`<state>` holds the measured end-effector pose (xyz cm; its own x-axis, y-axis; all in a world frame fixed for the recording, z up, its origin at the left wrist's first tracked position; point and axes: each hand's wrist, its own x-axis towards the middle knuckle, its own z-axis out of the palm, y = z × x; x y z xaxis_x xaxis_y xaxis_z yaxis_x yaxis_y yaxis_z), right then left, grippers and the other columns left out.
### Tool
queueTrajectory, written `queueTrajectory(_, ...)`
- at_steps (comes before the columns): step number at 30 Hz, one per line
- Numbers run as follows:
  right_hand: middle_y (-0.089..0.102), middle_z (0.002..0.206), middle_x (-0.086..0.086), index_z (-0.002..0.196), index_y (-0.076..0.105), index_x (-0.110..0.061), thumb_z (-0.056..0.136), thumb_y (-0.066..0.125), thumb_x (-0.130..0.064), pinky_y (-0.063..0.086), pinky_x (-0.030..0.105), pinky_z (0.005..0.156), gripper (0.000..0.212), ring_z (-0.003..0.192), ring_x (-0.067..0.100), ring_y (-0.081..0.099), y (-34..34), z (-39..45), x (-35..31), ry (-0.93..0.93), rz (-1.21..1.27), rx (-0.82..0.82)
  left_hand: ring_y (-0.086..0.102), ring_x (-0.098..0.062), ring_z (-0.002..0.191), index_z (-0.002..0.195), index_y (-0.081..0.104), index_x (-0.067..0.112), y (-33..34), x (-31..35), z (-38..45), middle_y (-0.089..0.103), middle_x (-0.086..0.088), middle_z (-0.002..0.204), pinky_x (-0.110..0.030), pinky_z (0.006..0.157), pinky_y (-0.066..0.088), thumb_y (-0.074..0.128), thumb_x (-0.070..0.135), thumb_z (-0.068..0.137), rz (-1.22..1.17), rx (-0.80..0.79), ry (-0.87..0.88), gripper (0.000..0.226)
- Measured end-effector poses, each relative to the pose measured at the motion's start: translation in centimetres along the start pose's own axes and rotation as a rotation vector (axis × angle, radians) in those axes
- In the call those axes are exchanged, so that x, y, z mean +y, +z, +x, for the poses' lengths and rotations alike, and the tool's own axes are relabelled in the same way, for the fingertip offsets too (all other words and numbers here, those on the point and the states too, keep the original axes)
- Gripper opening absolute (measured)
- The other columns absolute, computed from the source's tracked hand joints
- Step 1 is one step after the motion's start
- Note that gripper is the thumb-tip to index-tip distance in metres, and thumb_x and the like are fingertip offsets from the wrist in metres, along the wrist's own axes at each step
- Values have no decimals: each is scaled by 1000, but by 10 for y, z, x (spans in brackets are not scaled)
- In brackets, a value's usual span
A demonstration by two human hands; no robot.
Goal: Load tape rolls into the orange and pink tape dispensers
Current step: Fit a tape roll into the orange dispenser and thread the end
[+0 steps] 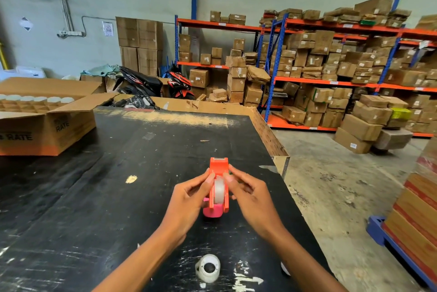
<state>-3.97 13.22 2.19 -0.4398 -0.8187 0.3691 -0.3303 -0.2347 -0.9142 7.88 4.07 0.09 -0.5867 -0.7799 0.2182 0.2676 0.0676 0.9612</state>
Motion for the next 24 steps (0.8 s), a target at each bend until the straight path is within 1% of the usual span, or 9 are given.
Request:
queueTrajectory(2, 76, 98, -4, 113, 58, -49, 77, 65, -47, 58, 24, 80, 36, 90, 8, 72, -5, 1, 0, 46, 31, -49, 75, -13, 89, 116, 71, 22, 3, -1, 2, 79, 4, 100, -20, 64, 58, 65, 39, 80, -5, 20, -7, 40)
queueTrajectory(4, 75, 99, -9, 113, 57, -56, 76, 72, -46, 58, 23, 79, 41, 89, 8, 72, -7, -1, 0, 74, 5, -98, 75, -14, 91, 115, 71, 22, 8, -3, 5, 80, 2, 99, -26, 71, 61, 65, 37, 83, 9, 36, -25, 36)
queueTrajectory(6, 74, 99, -17, 100, 58, -66, 73, 77, -42, 56, 17, 76, 40, 89, 6, 70, -9, -3, 2, 67, -44, -139, 75, -15, 92, 112, 73, 23, 13, -7, 6, 80, 1, 97, -30, 77, 61, 63, 35, 87, 27, 39, -53, 30)
queueTrajectory(7, 74, 97, -19, 95, 60, -66, 74, 79, -38, 55, 15, 74, 40, 89, 4, 70, -11, -3, 2, 66, -49, -148, 75, -16, 90, 111, 74, 22, 15, -9, 5, 80, -1, 96, -28, 73, 61, 62, 35, 88, 29, 34, -72, 28)
queueTrajectory(9, 76, 94, -19, 90, 63, -63, 77, 76, -32, 53, 13, 74, 35, 88, 3, 71, -17, -3, 7, 73, -62, -137, 75, -17, 81, 109, 75, 20, 20, -12, 4, 80, -7, 94, -23, 61, 57, 62, 34, 89, 10, 26, -114, 28)
queueTrajectory(11, 76, 95, -16, 94, 68, -52, 81, 72, -33, 55, 17, 77, 24, 87, 3, 70, -24, -2, 10, 65, -122, -86, 74, -16, 72, 107, 75, 19, 22, -14, 3, 80, -11, 90, -21, 56, 55, 63, 31, 88, -18, 33, -144, 26)
queueTrajectory(14, 69, 95, -7, 100, 73, -30, 80, 74, -34, 55, 25, 77, 21, 79, 4, 64, -32, 1, 15, 60, -251, -19, 73, -13, 71, 108, 75, 20, 23, -16, 2, 80, -9, 88, -20, 57, 55, 64, 30, 88, -8, 34, -154, 25)
queueTrajectory(19, 49, 80, -5, 98, 76, -25, 76, 78, -28, 40, 20, 68, 22, 66, 6, 43, -36, 8, 13, 109, -271, -98, 73, -12, 78, 113, 72, 21, 21, -15, 2, 80, -5, 97, -21, 61, 56, 64, 30, 88, 18, 16, -150, 28)
queueTrajectory(24, 57, 74, 0, 77, 74, -17, 76, 78, -13, 40, 14, 60, 6, 61, 8, 44, -37, 15, 4, 89, -176, -181, 73, -14, 84, 108, 74, 27, 19, -12, 0, 80, -4, 98, -21, 65, 58, 62, 29, 90, 50, -14, -142, 22)
